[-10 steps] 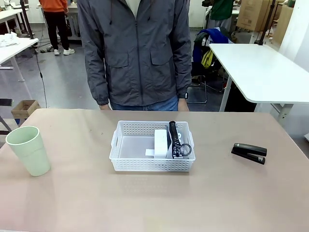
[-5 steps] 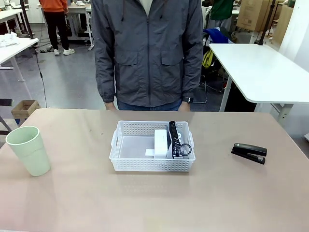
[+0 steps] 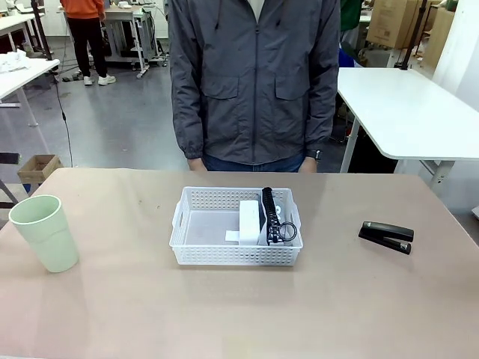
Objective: Efficiently arrange items inside the basket to fit them all.
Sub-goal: Pick up the Stapler and place it inside the Organizing basket.
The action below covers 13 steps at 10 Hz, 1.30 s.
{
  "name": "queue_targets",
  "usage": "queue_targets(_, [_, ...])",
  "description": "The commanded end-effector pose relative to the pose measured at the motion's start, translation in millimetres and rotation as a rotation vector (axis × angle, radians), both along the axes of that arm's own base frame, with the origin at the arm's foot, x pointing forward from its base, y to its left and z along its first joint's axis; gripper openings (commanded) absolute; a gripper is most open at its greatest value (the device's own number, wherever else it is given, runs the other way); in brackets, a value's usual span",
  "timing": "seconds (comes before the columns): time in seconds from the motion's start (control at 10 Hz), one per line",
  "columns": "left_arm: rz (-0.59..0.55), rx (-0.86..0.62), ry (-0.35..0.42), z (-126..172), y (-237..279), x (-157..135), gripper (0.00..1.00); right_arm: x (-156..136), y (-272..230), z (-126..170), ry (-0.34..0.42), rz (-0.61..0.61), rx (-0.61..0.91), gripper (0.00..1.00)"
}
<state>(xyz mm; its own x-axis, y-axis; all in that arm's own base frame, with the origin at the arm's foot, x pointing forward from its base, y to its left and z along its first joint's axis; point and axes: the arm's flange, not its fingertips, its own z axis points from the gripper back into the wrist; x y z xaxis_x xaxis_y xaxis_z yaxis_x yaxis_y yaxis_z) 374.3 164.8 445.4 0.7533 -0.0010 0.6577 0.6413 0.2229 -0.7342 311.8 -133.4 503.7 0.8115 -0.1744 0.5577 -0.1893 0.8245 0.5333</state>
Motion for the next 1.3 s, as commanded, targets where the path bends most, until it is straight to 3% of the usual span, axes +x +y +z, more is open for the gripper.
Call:
queue_targets(0.0, [-0.010, -0.005, -0.014, 2.5, 1.5, -2.3, 1.00, 5.2, 49.6, -24.6, 0.120, -0.079, -0.213, 1.00])
queue_targets(0.2, [-0.010, -0.005, -0.014, 2.5, 1.5, -2.3, 1.00, 19.2, 94.9, -52.2, 0.245, -0.165, -0.400, 1.00])
queue_targets(0.5, [-0.010, -0.005, -0.014, 2.5, 1.5, -2.3, 1.00, 38.5, 133.2, -92.0, 0.351, -0.201, -0.552, 1.00])
queue_targets(0.7, [-0.010, -0.005, -0.014, 2.5, 1.5, -2.3, 1.00, 40.1, 149.7, -115.1, 0.402, -0.161, -0.600, 1.00])
queue_targets(0.9, [-0.010, -0.005, -0.014, 2.5, 1.5, -2.3, 1.00, 40.6, 152.3, -125.2, 0.413, -0.143, -0.616, 1.00])
queue_targets(1.0, [-0.010, -0.005, -0.014, 2.5, 1.5, -2.3, 1.00, 78.8, 157.9, -101.8, 0.398, -0.134, -0.592, 1.00])
queue_targets(1.2, [-0.010, -0.005, -0.014, 2.5, 1.5, -2.3, 1.00, 78.8, 157.9, -101.8, 0.398, -0.134, -0.592, 1.00])
